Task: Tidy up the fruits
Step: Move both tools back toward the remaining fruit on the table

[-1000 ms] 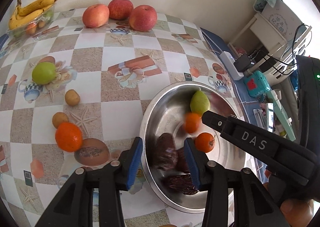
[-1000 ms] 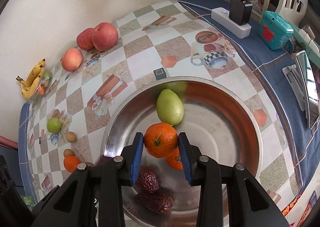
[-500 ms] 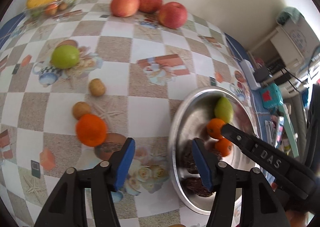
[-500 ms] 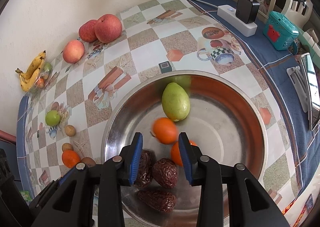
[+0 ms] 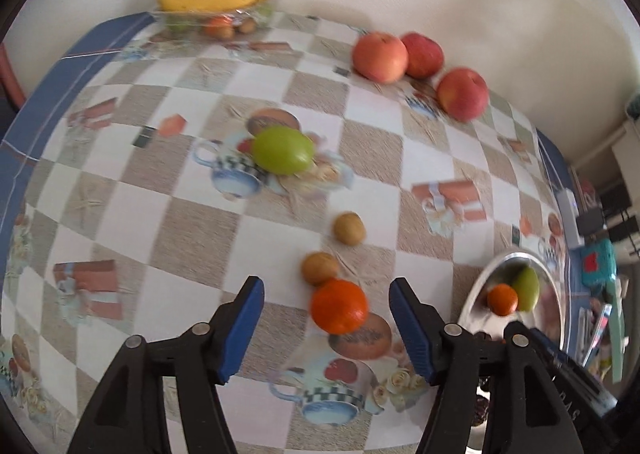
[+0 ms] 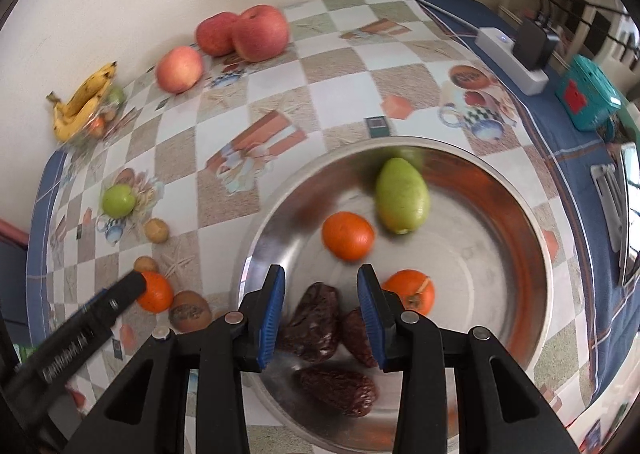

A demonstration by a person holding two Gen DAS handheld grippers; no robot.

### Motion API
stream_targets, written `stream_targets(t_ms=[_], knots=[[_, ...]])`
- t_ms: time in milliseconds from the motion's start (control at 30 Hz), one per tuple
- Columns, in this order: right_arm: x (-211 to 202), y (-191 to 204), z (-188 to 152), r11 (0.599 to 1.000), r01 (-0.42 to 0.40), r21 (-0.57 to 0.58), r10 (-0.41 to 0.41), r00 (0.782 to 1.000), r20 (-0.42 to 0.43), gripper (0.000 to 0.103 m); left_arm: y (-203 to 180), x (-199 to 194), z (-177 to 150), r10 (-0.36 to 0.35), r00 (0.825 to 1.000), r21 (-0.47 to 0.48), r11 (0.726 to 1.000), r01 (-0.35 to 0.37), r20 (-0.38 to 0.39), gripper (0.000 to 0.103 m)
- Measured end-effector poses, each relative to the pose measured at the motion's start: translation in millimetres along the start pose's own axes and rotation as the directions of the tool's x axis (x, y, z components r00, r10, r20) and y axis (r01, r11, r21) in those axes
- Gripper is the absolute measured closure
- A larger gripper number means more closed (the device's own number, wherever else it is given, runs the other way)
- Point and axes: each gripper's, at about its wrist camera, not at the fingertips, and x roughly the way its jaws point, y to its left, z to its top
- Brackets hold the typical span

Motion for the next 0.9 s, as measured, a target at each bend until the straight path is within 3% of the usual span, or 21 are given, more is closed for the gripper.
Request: stream_targets(t_ms=[200, 267, 300, 333, 367, 467, 533, 900], knots=[[-4, 11, -1, 0.999, -0.006, -0.04, 0.007, 1.0, 0.01, 0.064, 13, -6, 7, 0.04, 0.999, -0.031, 0.999, -0.04, 0.021, 0.025], [-5, 14, -2, 0.999, -0.003, -0.05, 0.003, 1.0, 0.012, 0.056, 14, -4, 6, 0.052, 0.999, -0.038, 0.998, -0.052, 0.01, 0.017], [-4, 15, -1, 0.999, 0.0, -0.052, 0.0, 1.0, 0.012, 0.042, 16, -2, 5, 0.064, 0.998, -0.042, 0.997, -0.064, 0.001, 0.013], [-4, 15, -1, 0.998, 0.004, -0.056, -0.003, 1.0, 0.011, 0.033, 17, 1, 5, 0.082, 0.997, -0.045, 0.996, -0.082, -0.007, 0.003], [-3, 16, -1, 0.998, 0.006, -0.062, -0.006, 1.0, 0.009, 0.033, 18, 3, 4, 0.106, 0.994, -0.047, 0.993, -0.106, -0.011, 0.0], [1, 19, -2, 0.997, 0.022, -0.08, -0.021, 1.0, 0.003, 0.03, 22, 7, 1, 0.167, 0.986, -0.045, 0.985, -0.167, -0.004, 0.0], [3, 19, -3, 0.995, 0.039, -0.09, -0.039, 0.999, 0.009, 0.013, 26, 7, 0, 0.187, 0.982, -0.056, 0.981, -0.187, 0.0, 0.0], [10, 16, -5, 0.997, 0.035, -0.07, -0.035, 0.999, 0.007, 0.013, 28, 10, 0, 0.185, 0.983, -0.069, 0.98, -0.186, -0.019, 0.0]])
